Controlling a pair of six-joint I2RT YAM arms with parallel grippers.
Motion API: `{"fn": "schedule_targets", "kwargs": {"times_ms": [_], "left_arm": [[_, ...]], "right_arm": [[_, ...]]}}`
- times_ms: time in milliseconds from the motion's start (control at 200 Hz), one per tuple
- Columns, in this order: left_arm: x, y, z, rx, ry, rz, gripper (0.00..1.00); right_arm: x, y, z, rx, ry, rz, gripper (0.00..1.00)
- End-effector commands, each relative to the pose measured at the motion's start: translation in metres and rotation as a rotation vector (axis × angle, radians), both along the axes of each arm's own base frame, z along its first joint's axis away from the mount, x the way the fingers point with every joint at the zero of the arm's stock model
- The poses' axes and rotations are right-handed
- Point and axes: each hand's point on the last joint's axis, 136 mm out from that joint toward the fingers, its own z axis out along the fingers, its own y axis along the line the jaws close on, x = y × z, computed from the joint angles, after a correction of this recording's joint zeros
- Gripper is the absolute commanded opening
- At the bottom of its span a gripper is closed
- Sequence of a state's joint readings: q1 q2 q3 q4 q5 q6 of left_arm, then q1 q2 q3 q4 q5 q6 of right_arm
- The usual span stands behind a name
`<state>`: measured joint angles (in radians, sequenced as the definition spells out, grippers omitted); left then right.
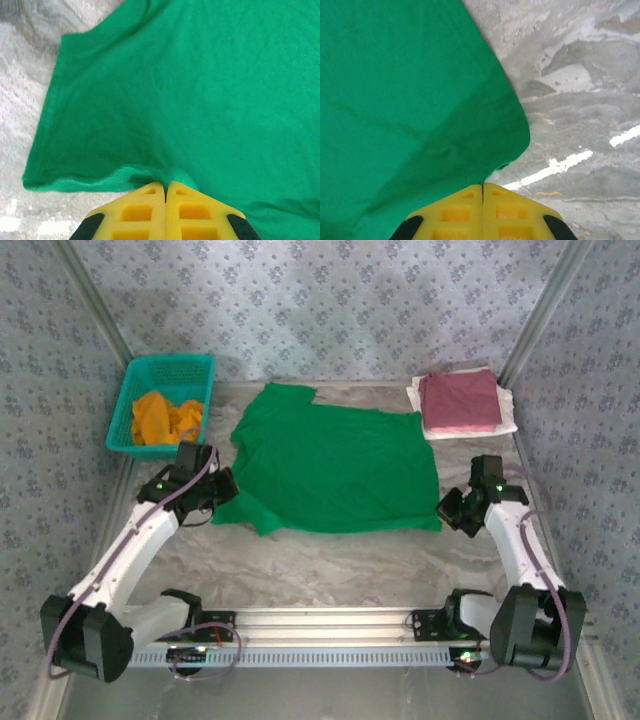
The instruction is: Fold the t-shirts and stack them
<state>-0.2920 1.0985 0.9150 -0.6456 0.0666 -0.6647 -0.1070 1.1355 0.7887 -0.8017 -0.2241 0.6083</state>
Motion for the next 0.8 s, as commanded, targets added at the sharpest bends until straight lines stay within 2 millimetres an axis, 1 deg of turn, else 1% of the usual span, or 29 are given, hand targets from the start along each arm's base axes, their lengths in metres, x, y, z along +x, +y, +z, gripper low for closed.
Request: {"fn": "schedule_targets", "kwargs": {"times_ms": [0, 140, 245, 450, 505, 610, 670, 794], "left_arm": [[0.025, -0.002, 0.028, 0.024, -0.096, -0.057, 0.00], [0.041, -0.003, 0.030, 0.063, -0.085, -0.099, 0.00], [0.055, -0.004, 0.029, 0.089, -0.089, -0.127, 0.00], [0.081, -0.005, 0.024, 0.139, -0.086, -0.174, 0.00], [0.088, -0.005, 0.023, 0.147, -0.082, -0.180, 0.00], [0.096, -0.003, 0.020, 0.166, -0.076, -0.183, 0.00], [0.100, -0.001, 0.014, 0.172, -0.064, -0.180, 0.00], [0.108, 0.001, 0.008, 0.176, -0.050, -0.176, 0.00]], "right_arm": [[0.032, -0.007, 0.021, -0.039, -0.098, 0.033, 0.00], [0.049, -0.013, 0.021, -0.065, -0.097, 0.036, 0.00], [0.055, -0.013, 0.012, -0.062, -0.062, 0.051, 0.00], [0.078, -0.021, 0.003, -0.093, -0.074, 0.059, 0.00], [0.083, -0.020, -0.002, -0.086, -0.067, 0.063, 0.00], [0.089, -0.019, -0.009, -0.078, -0.061, 0.067, 0.00], [0.091, -0.019, -0.012, -0.076, -0.052, 0.063, 0.00], [0.099, -0.019, -0.015, -0.068, -0.042, 0.063, 0.00]]}}
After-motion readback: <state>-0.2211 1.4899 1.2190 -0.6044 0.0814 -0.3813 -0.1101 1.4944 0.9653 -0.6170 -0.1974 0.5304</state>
